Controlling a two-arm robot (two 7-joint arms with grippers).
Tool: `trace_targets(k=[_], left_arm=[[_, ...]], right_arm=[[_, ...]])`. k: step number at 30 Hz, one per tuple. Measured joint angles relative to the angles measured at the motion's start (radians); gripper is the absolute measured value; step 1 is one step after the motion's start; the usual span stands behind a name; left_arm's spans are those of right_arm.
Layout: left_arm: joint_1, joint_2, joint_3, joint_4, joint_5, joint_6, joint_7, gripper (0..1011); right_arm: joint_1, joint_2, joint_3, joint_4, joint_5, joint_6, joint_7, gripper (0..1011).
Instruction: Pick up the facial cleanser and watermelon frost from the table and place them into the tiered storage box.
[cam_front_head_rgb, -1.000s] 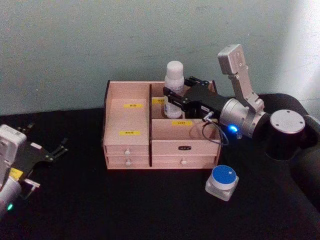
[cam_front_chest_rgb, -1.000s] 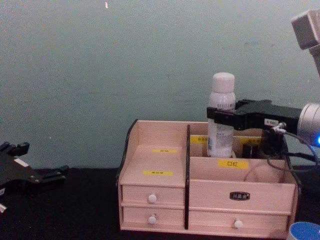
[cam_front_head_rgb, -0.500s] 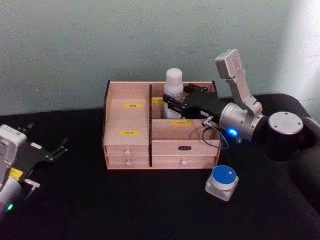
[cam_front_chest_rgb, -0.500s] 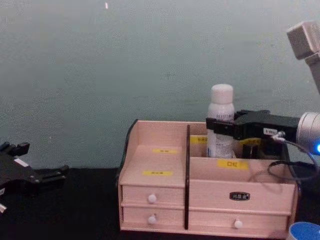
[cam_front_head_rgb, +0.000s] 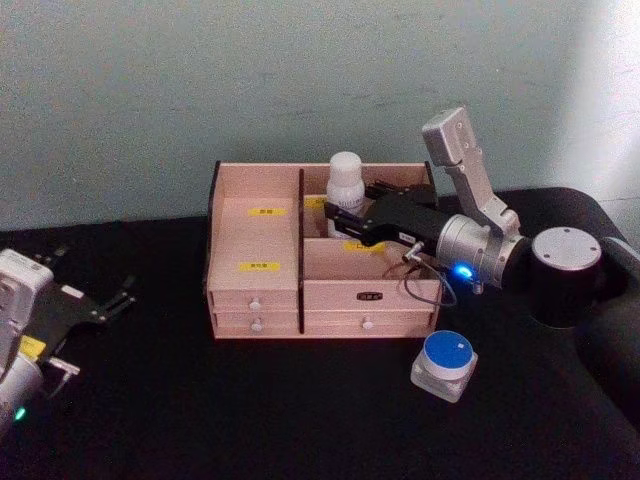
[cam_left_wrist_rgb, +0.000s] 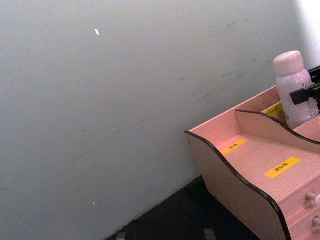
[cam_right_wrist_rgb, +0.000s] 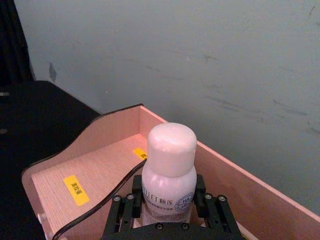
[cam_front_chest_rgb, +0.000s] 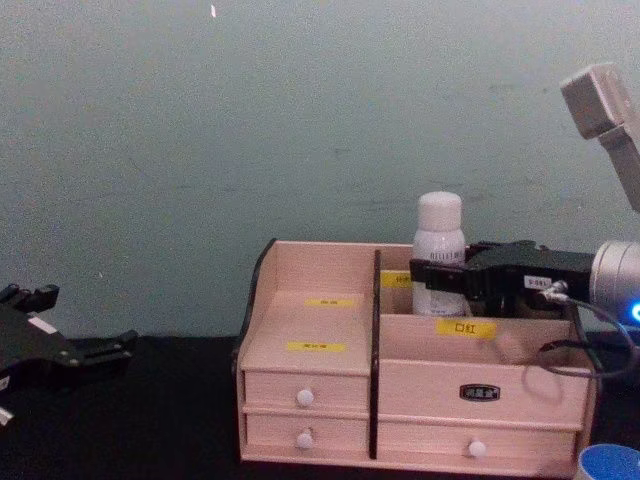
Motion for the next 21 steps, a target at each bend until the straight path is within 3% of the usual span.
trace_targets(k=[21], left_arm=[[0.000, 0.000, 0.000, 0.000, 0.000, 0.000, 0.000, 1001]], right_arm=[[0.003, 0.000, -0.004, 0.007, -0.005, 0.007, 0.001, 594]])
